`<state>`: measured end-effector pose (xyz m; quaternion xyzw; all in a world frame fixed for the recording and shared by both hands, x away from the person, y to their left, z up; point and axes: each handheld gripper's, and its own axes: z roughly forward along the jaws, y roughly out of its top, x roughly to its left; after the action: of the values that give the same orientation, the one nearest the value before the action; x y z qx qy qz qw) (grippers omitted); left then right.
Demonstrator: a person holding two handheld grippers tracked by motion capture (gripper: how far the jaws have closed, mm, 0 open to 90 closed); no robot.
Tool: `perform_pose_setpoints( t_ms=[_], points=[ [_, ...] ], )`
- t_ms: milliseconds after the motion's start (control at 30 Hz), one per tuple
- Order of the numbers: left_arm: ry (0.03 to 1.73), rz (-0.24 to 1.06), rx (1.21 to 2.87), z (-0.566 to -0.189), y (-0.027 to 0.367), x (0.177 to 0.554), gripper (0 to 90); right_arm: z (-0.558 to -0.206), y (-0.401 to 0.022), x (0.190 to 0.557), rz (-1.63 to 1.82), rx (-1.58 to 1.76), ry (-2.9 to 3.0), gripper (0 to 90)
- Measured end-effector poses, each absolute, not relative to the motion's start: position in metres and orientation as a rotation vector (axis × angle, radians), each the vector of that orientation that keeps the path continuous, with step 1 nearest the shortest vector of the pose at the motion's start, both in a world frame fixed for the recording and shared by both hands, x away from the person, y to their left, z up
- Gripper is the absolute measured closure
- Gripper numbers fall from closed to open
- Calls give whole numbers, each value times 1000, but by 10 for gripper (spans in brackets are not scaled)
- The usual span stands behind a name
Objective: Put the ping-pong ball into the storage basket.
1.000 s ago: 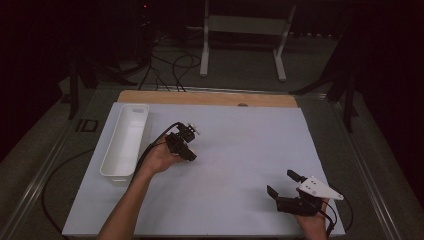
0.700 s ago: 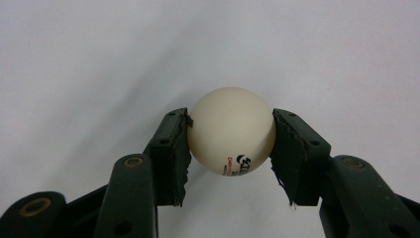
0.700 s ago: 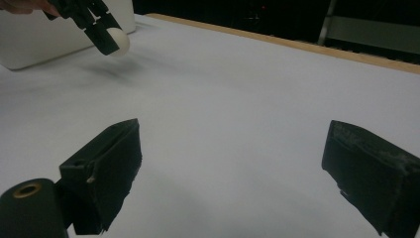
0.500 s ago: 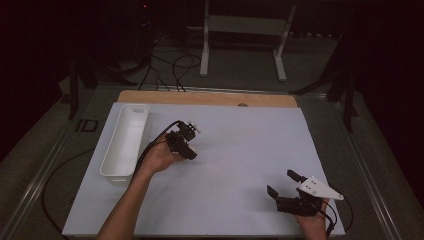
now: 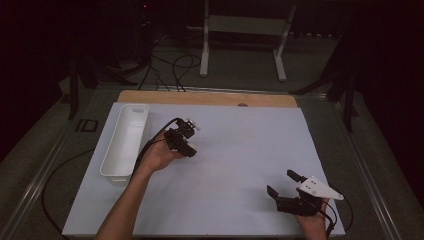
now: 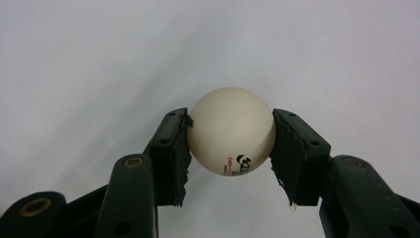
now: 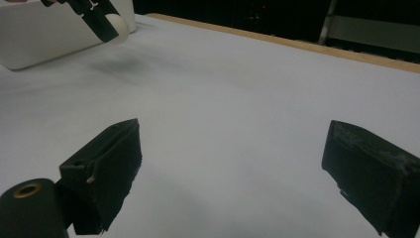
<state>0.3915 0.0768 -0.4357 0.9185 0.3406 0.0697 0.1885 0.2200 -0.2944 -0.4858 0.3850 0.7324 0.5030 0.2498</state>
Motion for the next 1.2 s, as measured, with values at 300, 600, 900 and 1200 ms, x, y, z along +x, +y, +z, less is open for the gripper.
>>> perform_pose_setpoints(
  t_ms=[300,600,900,1200],
  points=[
    [948,206,2581,-430,77,391,515,-486,-295,220,1369,1051,1993,80],
    [946,212,2570,-426,79,391,515,-486,-295,220,1371,1049,1990,80],
    [946,210,2564,-422,82,391,515,-486,-295,220,1372,1052,1991,80],
    [950,212,2553,-418,86,392,515,-486,-294,220,1372,1049,1991,80]
  ],
)
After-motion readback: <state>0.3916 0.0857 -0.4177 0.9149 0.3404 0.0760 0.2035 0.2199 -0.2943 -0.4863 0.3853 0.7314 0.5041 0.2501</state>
